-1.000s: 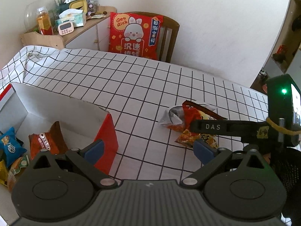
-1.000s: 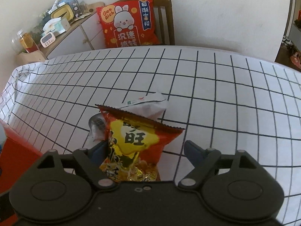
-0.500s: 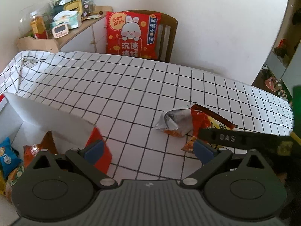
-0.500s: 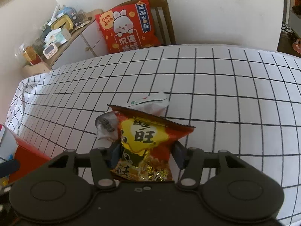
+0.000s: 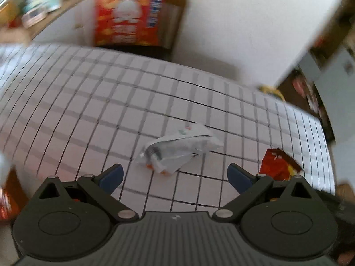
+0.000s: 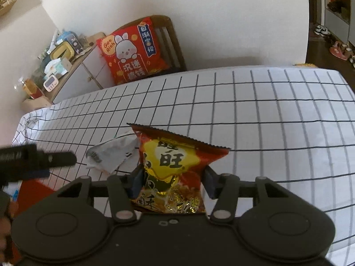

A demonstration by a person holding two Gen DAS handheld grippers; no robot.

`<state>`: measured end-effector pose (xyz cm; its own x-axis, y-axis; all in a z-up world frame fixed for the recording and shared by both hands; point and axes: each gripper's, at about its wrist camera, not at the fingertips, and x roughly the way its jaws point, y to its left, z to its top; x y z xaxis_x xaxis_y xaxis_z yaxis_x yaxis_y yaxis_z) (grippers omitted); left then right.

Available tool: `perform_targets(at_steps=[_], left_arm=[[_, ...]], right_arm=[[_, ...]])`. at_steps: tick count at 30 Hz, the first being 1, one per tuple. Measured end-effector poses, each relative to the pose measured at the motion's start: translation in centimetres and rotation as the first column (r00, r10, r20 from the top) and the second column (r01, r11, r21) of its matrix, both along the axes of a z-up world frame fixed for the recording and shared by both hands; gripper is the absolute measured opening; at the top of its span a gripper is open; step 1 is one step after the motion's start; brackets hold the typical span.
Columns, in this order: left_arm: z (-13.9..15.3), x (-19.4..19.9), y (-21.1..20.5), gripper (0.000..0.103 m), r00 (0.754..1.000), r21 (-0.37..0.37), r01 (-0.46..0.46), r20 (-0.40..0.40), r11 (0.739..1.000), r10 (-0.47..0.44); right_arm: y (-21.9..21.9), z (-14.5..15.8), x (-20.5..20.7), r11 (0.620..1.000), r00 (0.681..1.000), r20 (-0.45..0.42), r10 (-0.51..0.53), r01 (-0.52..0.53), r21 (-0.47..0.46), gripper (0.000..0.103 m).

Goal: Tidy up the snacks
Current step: 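Grasp the white wrapper packet with the left gripper while the right gripper holds the chip bag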

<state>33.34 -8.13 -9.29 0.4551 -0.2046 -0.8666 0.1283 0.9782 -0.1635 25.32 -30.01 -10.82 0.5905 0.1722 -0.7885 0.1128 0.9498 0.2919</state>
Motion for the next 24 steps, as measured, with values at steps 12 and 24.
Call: perform_targets(at_steps=[12,24], left_arm=[[-2.8,5.8,-3.7,0.100,0.938,0.213,0.346,-0.072,0.914,-0.338],[-7.2,8.3,-3.7,0.076,0.951,0.165,0.300,-0.134,0.940,-0.280]], right_arm=[[-1.7,0.2,-1.6,0.999,1.000,-0.001,0.004,-0.004,0.035,0.053],[-1.8,-1.0,-2.3,0.999,1.000,-0.029,-0.010,0.012,0.053,0.053]])
